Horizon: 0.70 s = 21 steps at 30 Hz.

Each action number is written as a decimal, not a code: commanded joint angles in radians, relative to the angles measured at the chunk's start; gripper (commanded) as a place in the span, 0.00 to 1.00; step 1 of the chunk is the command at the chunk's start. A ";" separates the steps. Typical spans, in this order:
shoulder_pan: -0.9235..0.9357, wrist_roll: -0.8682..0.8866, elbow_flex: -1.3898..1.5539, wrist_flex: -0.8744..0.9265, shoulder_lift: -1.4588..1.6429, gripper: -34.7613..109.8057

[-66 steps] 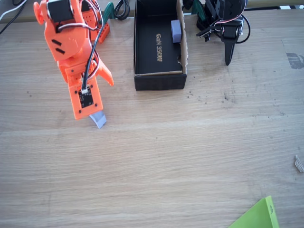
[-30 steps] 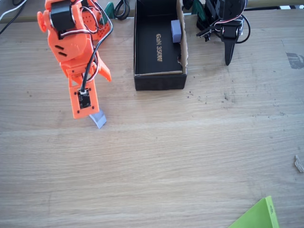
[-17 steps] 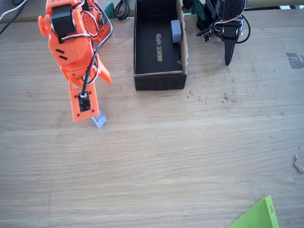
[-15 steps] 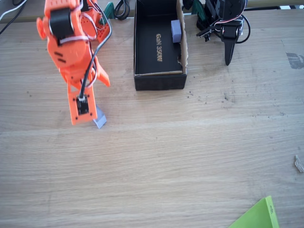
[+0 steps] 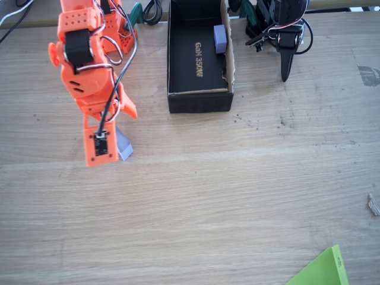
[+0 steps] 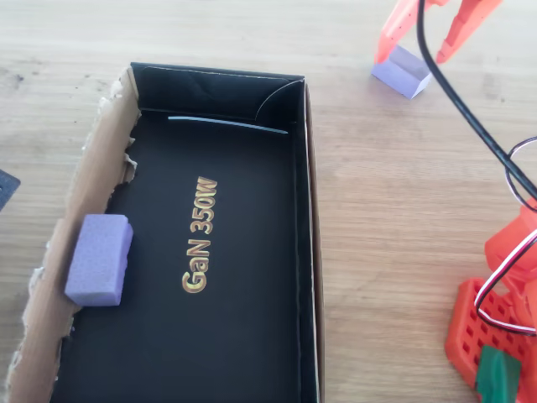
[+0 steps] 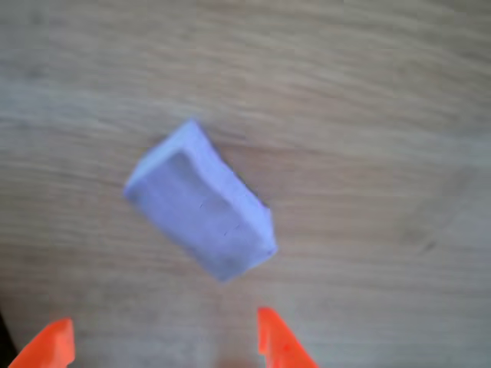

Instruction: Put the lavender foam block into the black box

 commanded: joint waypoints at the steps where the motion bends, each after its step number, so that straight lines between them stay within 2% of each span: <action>1: 0.014 -0.005 -0.040 -0.009 0.011 0.45; 21: 0.043 -0.054 -0.054 -0.015 -0.008 0.45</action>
